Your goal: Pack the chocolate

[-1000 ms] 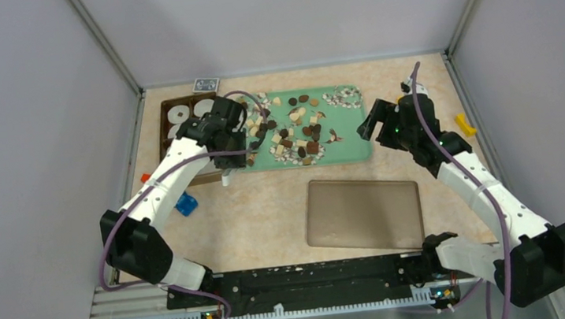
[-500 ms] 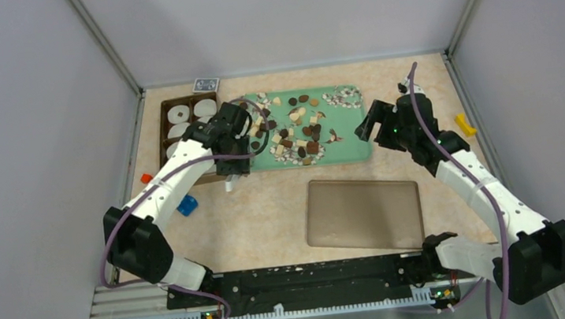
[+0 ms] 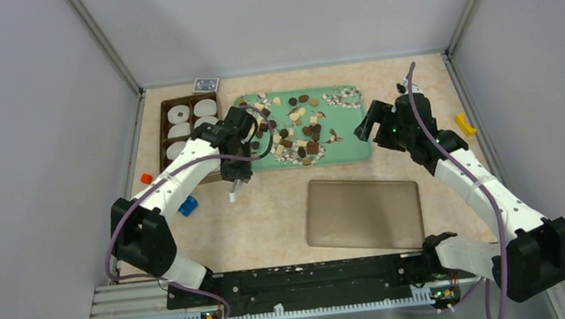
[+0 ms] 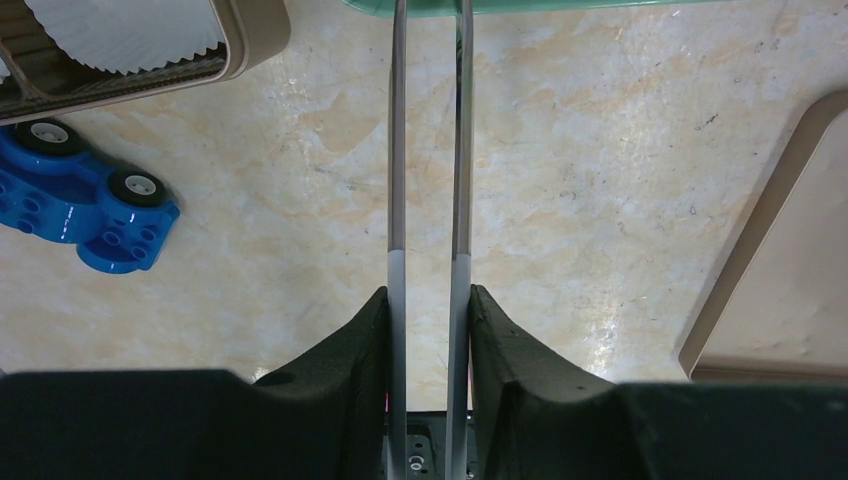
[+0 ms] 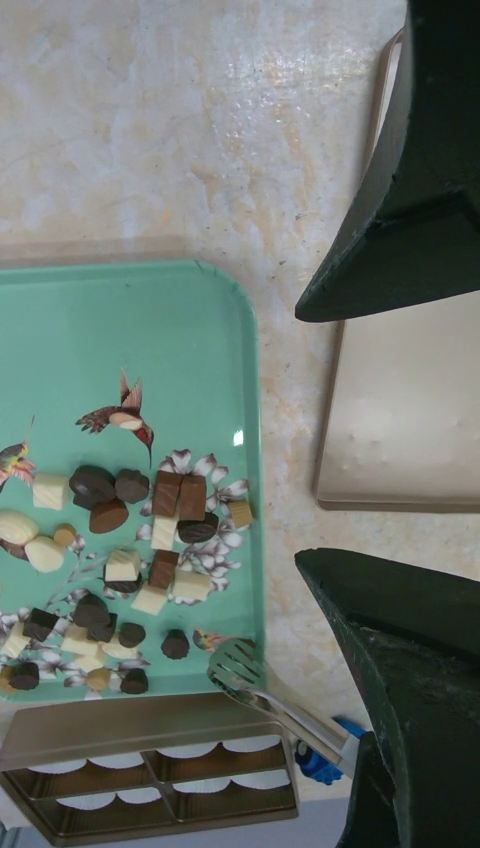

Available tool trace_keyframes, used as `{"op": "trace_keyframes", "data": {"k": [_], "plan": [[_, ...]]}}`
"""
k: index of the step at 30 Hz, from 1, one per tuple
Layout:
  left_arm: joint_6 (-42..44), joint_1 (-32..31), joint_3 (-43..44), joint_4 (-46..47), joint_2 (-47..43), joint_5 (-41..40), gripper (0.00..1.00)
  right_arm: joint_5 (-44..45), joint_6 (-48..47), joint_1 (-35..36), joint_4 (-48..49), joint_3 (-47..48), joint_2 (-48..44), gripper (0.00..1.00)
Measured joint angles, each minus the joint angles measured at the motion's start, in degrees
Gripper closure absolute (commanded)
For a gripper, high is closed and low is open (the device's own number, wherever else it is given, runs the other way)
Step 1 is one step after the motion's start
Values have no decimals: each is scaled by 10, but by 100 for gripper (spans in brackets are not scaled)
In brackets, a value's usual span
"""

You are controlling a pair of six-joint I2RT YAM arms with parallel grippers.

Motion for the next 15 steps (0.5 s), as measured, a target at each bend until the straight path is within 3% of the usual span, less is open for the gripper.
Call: {"op": "trace_keyframes", "data": {"k": [15], "plan": [[-1, 0, 4, 0, 0, -9, 73, 0, 1, 0, 0, 0, 0, 19]]}}
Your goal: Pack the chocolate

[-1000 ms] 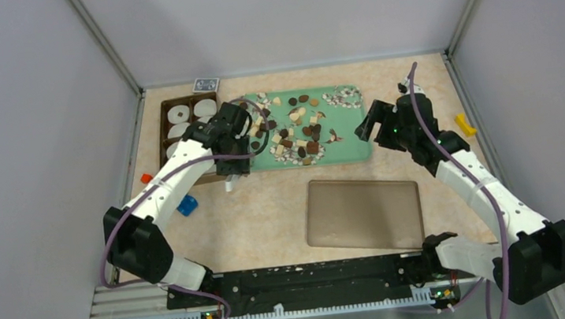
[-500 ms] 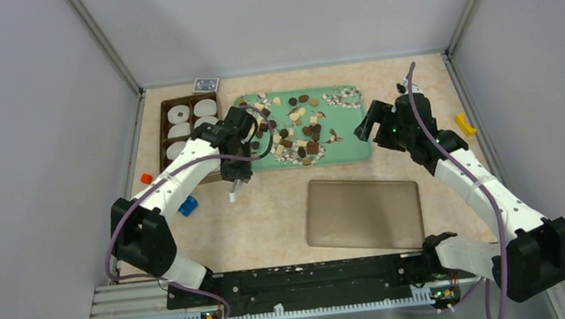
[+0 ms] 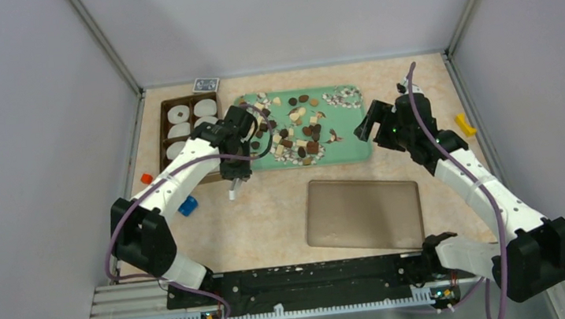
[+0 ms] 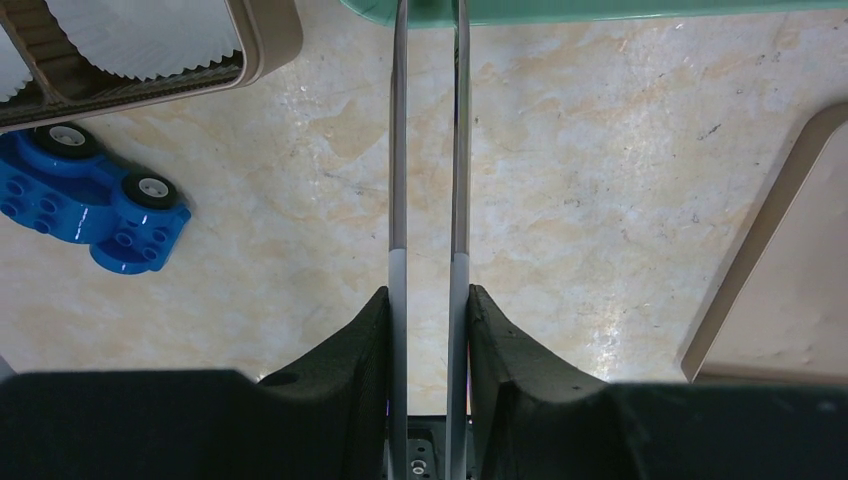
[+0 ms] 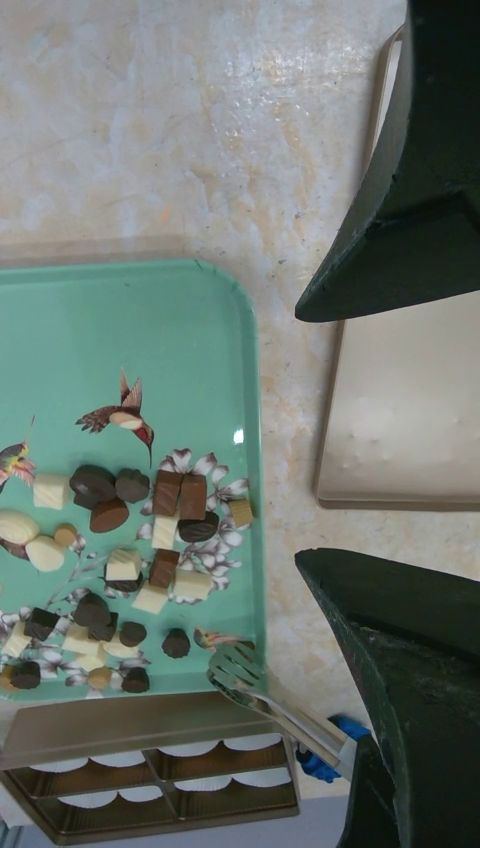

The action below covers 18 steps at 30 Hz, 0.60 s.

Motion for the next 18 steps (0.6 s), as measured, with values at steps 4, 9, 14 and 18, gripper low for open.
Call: {"op": "trace_keyframes", "data": {"k": [4, 9, 14, 18], "plan": [[0, 0, 1, 0, 0, -5, 72, 0, 3, 0, 0, 0, 0, 19], [0, 0, 2, 7, 0, -5, 65, 0, 5, 0, 2, -5, 0, 19], [0, 0, 3, 10, 12, -6, 57, 0, 6, 0, 4, -11, 0, 19], [-2, -1, 3, 8, 15, -8, 56, 0, 6, 0, 4, -11, -1, 19]]}}
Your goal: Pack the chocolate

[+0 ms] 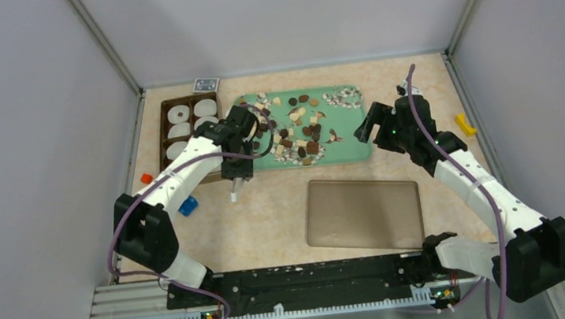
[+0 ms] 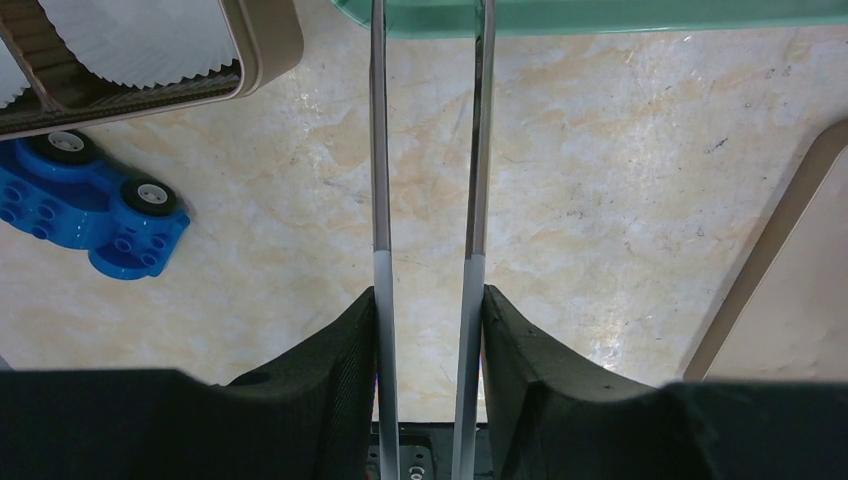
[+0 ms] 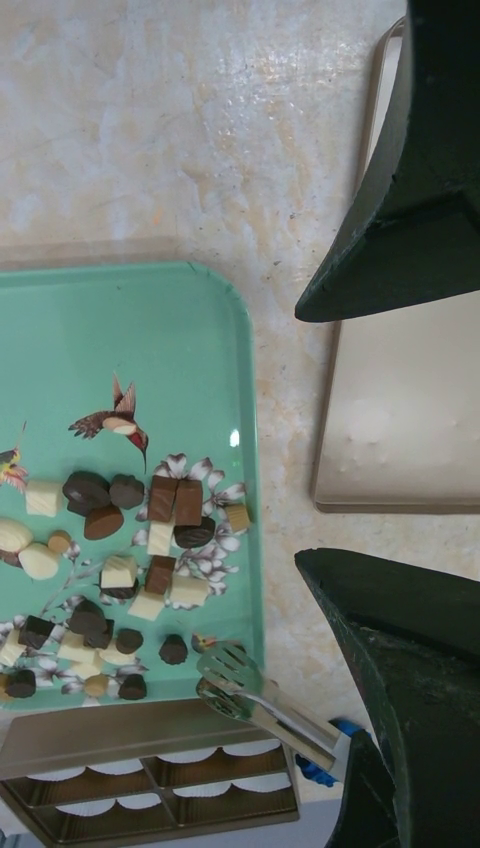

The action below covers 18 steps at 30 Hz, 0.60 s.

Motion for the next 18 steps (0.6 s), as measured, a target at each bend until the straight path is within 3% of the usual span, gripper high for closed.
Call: {"op": "trace_keyframes", "data": {"k": [18], "plan": [[-23, -3, 0, -23, 0, 6, 62, 0, 2, 0, 0, 0, 0, 19]]}}
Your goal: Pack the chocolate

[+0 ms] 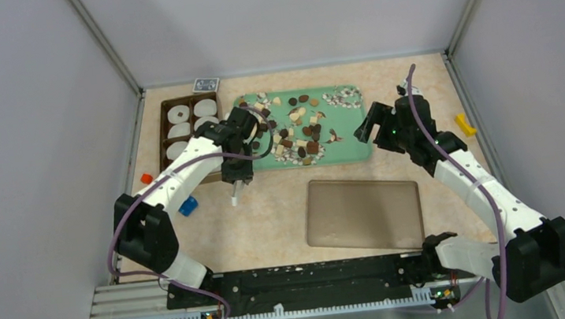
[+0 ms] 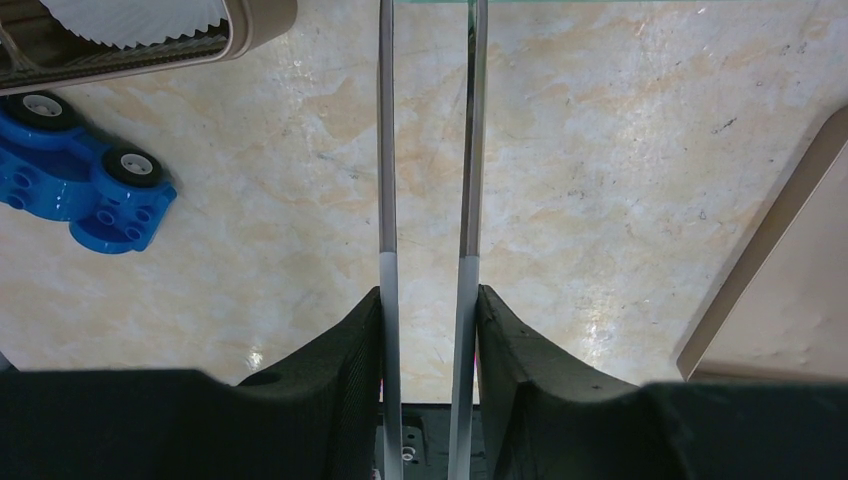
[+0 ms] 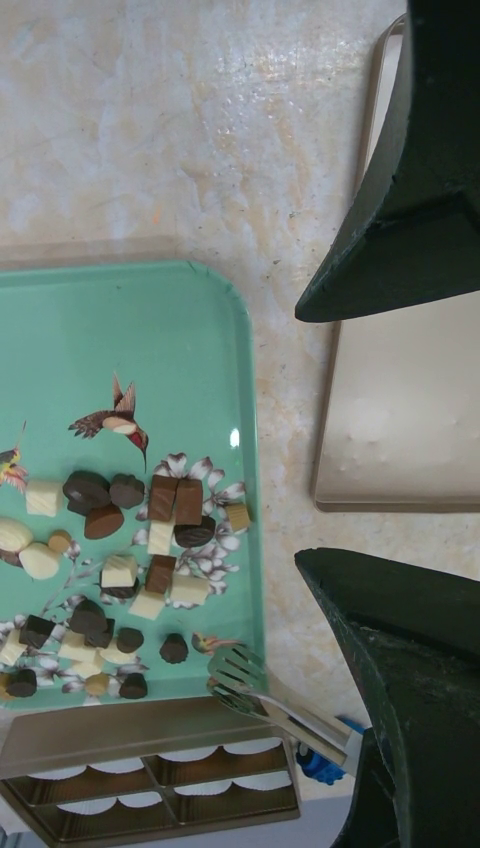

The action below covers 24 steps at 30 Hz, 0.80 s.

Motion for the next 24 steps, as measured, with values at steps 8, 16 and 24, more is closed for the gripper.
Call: {"op": "trace_keyframes", "data": {"k": [8, 16, 24], "plan": [[-9, -5, 0, -10, 0, 3, 80, 0, 0, 0, 5, 0, 0, 19], [-15, -6, 25, -20, -2, -3, 85, -2, 0, 0, 6, 0, 0, 19], [-1, 2, 133, -15, -1, -60, 84, -2, 0, 0, 6, 0, 0, 19]]}}
